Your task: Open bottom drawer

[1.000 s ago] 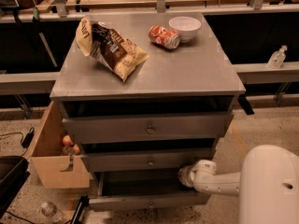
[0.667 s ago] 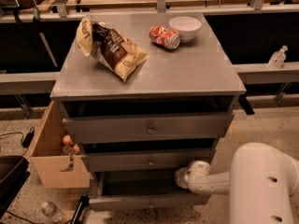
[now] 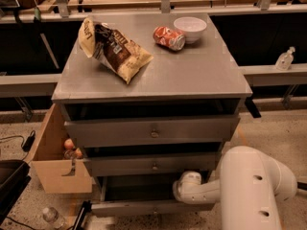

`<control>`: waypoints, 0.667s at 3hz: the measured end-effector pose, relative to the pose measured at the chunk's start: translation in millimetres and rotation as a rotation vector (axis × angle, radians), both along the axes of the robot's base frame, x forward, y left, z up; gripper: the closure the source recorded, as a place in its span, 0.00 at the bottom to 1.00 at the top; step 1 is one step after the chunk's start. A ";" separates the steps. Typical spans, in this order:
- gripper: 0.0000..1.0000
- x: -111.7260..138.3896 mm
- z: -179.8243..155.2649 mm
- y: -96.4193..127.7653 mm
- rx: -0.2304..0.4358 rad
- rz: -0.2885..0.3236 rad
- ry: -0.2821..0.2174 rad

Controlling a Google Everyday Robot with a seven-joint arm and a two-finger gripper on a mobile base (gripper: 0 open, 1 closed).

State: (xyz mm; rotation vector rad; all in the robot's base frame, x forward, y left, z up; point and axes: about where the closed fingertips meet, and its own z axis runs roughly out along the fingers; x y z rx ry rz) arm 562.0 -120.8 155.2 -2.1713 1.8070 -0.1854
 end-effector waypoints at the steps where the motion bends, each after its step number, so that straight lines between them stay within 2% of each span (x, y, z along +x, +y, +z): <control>1: 1.00 -8.8 0.4 2.0 -0.020 -0.012 0.013; 2: 1.00 -30.4 5.0 -1.3 -0.044 -0.034 0.046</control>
Offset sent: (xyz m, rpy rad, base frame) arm -0.1759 -0.0203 0.0439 -0.2033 0.2546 -0.1740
